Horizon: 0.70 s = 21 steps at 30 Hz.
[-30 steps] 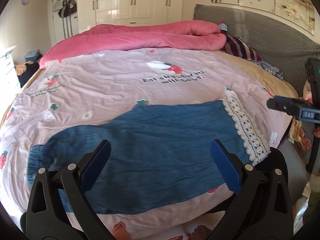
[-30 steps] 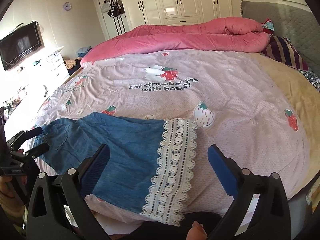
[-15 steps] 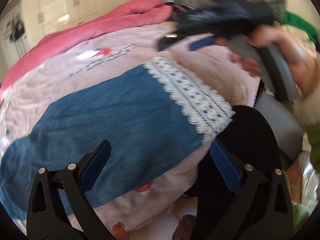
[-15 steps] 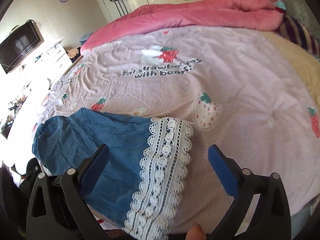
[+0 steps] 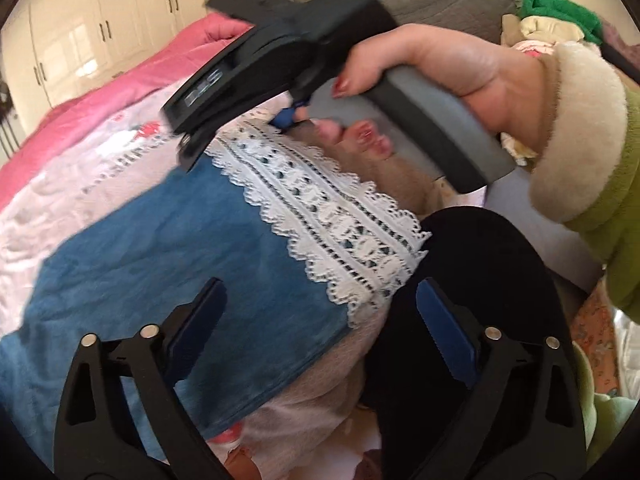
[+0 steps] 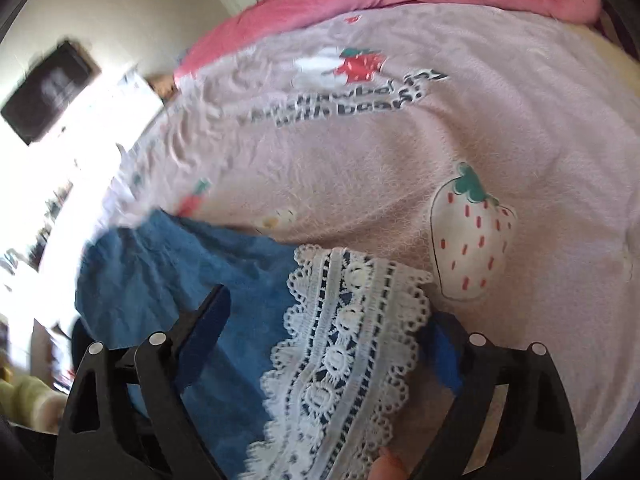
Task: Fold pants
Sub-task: 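Lift the lace hem with the right gripper and fold it over the denim leg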
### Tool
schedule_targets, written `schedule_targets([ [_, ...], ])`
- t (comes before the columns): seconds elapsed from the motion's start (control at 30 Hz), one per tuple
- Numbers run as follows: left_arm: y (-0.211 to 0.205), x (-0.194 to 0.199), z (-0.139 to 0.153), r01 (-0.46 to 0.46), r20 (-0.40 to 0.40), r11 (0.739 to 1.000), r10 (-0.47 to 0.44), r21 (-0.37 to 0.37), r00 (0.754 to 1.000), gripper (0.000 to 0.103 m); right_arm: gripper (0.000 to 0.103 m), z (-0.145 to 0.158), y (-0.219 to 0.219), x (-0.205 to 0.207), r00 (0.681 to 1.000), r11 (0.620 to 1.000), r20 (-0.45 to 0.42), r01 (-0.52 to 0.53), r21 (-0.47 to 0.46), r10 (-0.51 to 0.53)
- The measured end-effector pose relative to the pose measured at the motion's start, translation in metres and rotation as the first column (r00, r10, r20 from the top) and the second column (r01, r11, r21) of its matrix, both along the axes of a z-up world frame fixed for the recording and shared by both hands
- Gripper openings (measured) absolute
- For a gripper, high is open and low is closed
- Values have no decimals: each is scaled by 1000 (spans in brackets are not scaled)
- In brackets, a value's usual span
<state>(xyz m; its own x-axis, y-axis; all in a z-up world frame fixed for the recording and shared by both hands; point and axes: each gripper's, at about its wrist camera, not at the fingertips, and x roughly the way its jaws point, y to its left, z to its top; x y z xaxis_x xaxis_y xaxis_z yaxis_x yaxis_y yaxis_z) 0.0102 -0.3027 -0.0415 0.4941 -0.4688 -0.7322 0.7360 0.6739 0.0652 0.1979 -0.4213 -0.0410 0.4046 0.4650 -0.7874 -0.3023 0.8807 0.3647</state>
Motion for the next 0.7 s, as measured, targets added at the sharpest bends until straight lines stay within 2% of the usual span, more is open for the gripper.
schedule_targets([
  [0.03, -2, 1, -4, 2, -6, 1000, -2, 6, 1000, 86, 80, -2, 2, 0, 1000, 1000, 1, -2, -12, 2],
  [0.1, -4, 1, -9, 11, -15, 1000, -11, 12, 1000, 83, 58, 1, 4, -1, 1000, 1000, 5, -12, -3, 12],
  [0.13, -5, 1, -13, 15, -23, 1000, -15, 17, 1000, 82, 56, 5, 5, -3, 1000, 1000, 17, -22, 13, 22],
  [0.2, -4, 3, -17, 6, -24, 1000, -5, 30, 1000, 80, 42, 17, 9, -10, 996, 997, 51, -73, 39, 71],
  [0.27, -3, 5, -21, -2, -27, 999, 3, 32, 1000, 78, 42, 25, 15, -14, 993, 994, 71, -102, 35, 99],
  [0.33, -3, 4, -22, -2, -21, 1000, 2, 28, 1000, 78, 42, 22, 17, -10, 994, 996, 63, -90, -16, 91],
  [0.37, -4, 2, -22, 6, -13, 999, -5, 33, 1000, 78, 45, 16, 15, -7, 996, 996, 37, -79, -37, 80],
  [0.43, -6, -4, -21, 21, 0, 999, -21, 41, 1000, 74, 52, 7, 9, -2, 998, 998, -3, -62, -23, 62],
  [0.47, -8, -6, -21, 30, 8, 999, -31, 46, 1000, 72, 62, 4, 7, -2, 999, 998, -13, -53, -26, 52],
  [0.5, -10, -6, -20, 38, 13, 998, -38, 50, 999, 70, 63, 0, 3, -1, 999, 999, -29, -42, -19, 41],
  [0.63, -21, -9, -21, 66, 22, 996, -68, 60, 997, 65, 62, -6, -2, -3, 999, 999, -36, -30, 15, 30],
  [0.7, -31, -12, -23, 85, 56, 992, -90, 93, 994, 63, 56, -7, -1, -2, 999, 1000, -44, -23, 16, 24],
])
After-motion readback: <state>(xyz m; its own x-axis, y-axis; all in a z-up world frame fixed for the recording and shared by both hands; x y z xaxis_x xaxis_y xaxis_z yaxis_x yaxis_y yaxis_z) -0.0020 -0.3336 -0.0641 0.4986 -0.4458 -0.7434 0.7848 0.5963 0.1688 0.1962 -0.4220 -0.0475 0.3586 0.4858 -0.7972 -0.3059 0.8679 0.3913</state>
